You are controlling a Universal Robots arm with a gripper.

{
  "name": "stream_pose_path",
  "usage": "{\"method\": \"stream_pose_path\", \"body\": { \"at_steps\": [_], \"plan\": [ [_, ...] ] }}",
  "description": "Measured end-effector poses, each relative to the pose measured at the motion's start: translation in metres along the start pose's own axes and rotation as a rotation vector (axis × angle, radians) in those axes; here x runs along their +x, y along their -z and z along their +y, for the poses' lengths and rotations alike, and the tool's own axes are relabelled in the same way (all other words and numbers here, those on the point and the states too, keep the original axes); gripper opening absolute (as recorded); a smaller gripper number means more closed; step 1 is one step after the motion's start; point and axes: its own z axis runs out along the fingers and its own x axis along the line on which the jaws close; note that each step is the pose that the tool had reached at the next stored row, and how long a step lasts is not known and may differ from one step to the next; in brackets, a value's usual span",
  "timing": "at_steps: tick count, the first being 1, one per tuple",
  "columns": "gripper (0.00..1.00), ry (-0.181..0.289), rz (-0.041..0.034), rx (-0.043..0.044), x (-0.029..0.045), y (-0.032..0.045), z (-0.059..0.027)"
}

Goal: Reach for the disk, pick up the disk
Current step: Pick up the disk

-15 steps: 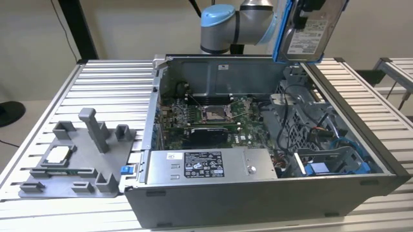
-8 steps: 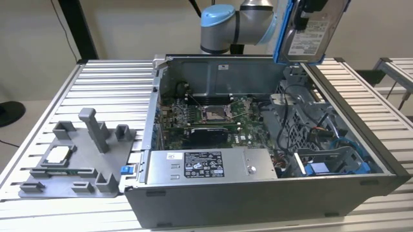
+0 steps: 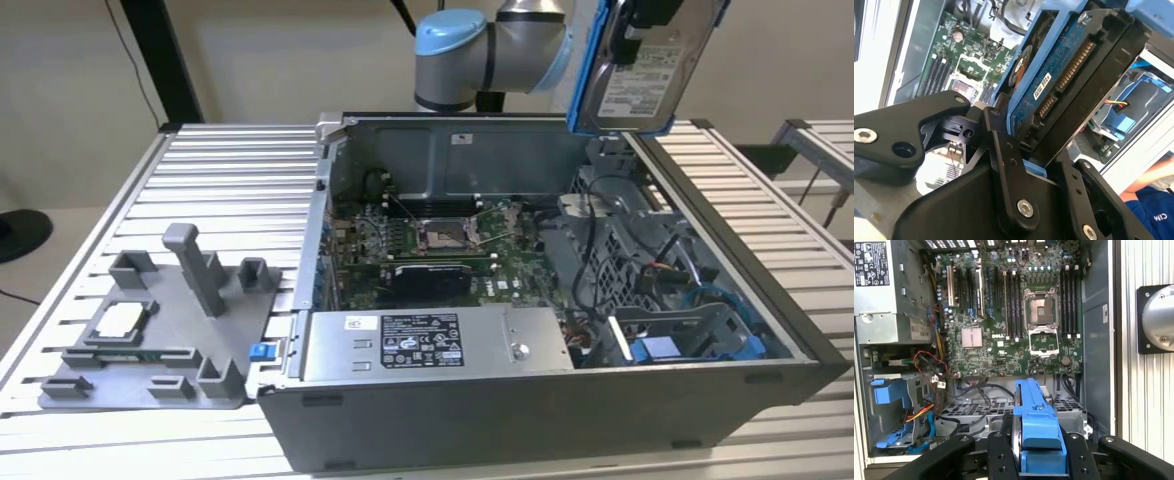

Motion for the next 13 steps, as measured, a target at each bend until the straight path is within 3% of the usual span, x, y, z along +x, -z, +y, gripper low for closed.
{"method": "stream_pose_path", "body": {
  "at_steps": [13],
  "plan": [
    [0.00,0.000,0.0001,0.0000,0.0145,0.0000,-0.0012]
  ]
}}
